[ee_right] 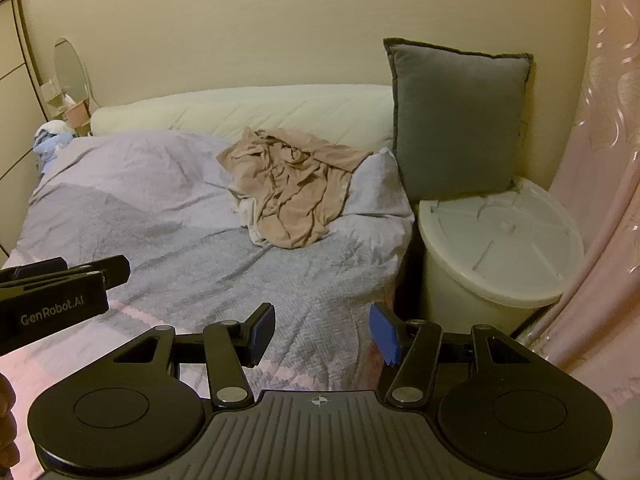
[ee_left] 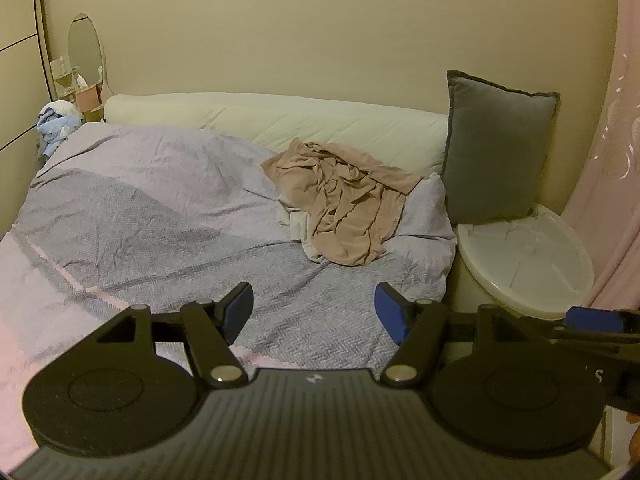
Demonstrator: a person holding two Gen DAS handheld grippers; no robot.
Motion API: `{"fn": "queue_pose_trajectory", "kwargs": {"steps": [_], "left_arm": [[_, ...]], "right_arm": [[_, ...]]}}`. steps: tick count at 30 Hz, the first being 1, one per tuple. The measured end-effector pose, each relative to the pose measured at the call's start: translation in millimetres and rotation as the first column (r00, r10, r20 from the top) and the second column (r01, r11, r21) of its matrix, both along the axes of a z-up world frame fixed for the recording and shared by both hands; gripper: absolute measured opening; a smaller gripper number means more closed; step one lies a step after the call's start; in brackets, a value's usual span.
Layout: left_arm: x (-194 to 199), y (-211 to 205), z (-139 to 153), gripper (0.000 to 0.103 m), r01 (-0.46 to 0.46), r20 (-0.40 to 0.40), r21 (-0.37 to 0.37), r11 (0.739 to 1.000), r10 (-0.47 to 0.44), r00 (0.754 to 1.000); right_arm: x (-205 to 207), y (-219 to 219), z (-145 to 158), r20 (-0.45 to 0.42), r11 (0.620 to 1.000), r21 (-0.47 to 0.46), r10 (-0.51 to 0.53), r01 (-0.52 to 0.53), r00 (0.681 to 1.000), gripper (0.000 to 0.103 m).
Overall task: Fold clothes
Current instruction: 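Move both grippers toward the crumpled beige top on the bed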
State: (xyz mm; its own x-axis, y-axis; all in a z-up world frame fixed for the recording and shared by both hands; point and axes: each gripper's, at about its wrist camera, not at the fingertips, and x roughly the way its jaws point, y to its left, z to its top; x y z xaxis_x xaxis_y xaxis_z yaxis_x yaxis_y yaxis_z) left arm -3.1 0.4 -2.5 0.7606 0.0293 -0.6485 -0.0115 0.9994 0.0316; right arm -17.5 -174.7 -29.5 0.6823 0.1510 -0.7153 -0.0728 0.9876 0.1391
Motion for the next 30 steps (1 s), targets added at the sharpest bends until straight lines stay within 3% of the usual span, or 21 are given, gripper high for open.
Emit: {"fn": "queue_pose_trajectory", "kwargs": {"steps": [30], "left_arm": [[-5,17,-7,0.064,-0.019,-0.01,-0.04,0.999,0.018,1.0]], "right_arm": [[15,-17,24,-0.009,1.0,-0.021,0.011,-0.011,1.0,0.056]]}}
